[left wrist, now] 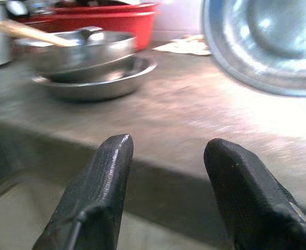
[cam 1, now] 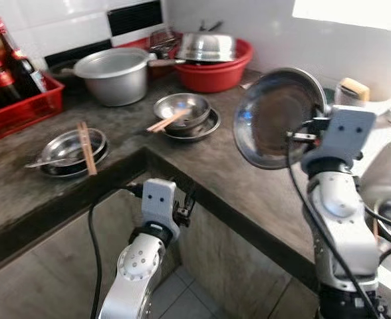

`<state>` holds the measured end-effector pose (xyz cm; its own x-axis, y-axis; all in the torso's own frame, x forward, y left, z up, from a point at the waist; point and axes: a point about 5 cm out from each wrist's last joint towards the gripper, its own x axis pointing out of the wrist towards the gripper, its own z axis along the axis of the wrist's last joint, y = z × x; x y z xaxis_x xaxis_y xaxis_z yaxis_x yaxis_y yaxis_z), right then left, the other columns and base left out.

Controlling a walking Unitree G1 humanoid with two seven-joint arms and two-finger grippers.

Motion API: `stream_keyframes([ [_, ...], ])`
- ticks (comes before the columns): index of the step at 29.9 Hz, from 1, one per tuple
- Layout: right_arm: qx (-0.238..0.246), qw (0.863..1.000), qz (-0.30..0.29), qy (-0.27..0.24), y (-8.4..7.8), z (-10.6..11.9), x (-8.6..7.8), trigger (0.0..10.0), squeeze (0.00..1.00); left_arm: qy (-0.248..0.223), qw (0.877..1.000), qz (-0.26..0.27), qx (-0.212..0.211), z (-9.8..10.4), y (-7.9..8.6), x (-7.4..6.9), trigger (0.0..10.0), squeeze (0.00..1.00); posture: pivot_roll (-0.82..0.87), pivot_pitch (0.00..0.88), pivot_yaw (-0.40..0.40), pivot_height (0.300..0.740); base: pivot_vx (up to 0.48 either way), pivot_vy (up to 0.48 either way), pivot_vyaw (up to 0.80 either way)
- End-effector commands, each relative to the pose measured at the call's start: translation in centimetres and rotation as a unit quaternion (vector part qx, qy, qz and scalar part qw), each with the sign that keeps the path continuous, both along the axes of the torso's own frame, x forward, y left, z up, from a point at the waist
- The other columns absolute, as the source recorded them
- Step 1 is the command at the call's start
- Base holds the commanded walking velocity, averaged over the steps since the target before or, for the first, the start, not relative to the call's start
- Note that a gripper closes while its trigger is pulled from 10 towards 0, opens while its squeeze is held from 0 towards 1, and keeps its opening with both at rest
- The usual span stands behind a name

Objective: Kitchen organization

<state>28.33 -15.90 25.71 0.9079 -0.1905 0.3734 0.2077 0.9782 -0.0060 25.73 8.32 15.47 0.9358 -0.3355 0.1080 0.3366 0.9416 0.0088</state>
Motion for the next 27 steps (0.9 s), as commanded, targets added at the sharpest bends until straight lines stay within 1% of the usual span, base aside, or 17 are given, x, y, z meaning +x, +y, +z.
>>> stream_keyframes([
  [1,-0.011,1.0,0.002,-0.021,0.23,0.6,-0.38,0.0,0.0,-0.008,1.0,0.0,-0.003,0.33,0.13,-0.07,10.0,0.0,0.06,0.029,0.033,0.74,0.0,0.48,-0.8],
  [8,-0.019,1.0,0.007,-0.014,0.62,-0.06,-0.49,0.0,0.0,-0.008,1.0,-0.008,-0.002,0.28,0.02,-0.09,10.0,0.0,0.07,0.028,0.035,0.74,0.0,0.477,-0.79],
  [13,-0.024,1.0,0.005,-0.013,0.63,-0.14,-0.47,0.0,0.0,-0.017,0.999,-0.013,0.028,0.17,-0.14,0.01,10.0,0.0,0.06,0.029,0.039,0.74,0.0,0.0,-0.79],
  [19,-0.029,0.999,0.006,-0.017,0.71,-0.03,-0.45,0.0,0.0,-0.015,0.999,-0.027,0.038,0.01,-0.54,-0.11,10.0,0.0,0.06,0.026,0.04,0.74,0.0,-0.409,-0.79],
  [22,-0.03,0.999,0.006,-0.017,0.81,-0.03,-0.45,0.0,0.0,-0.016,0.999,-0.025,0.031,0.07,-0.51,-0.07,10.0,0.0,0.06,0.024,0.042,0.74,0.0,-0.431,-0.79],
  [24,-0.033,0.999,0.008,-0.018,0.86,0.01,-0.39,0.0,0.0,-0.01,1.0,-0.018,0.017,0.11,-0.37,0.06,10.0,0.0,0.06,0.021,0.041,0.74,0.0,0.0,-0.79],
  [27,-0.033,0.999,0.009,-0.017,0.9,-0.02,-0.32,0.0,0.0,-0.005,1.0,-0.014,0.015,0.03,-0.27,0.13,10.0,0.0,0.06,0.018,0.04,0.74,0.0,0.0,-0.79],
])
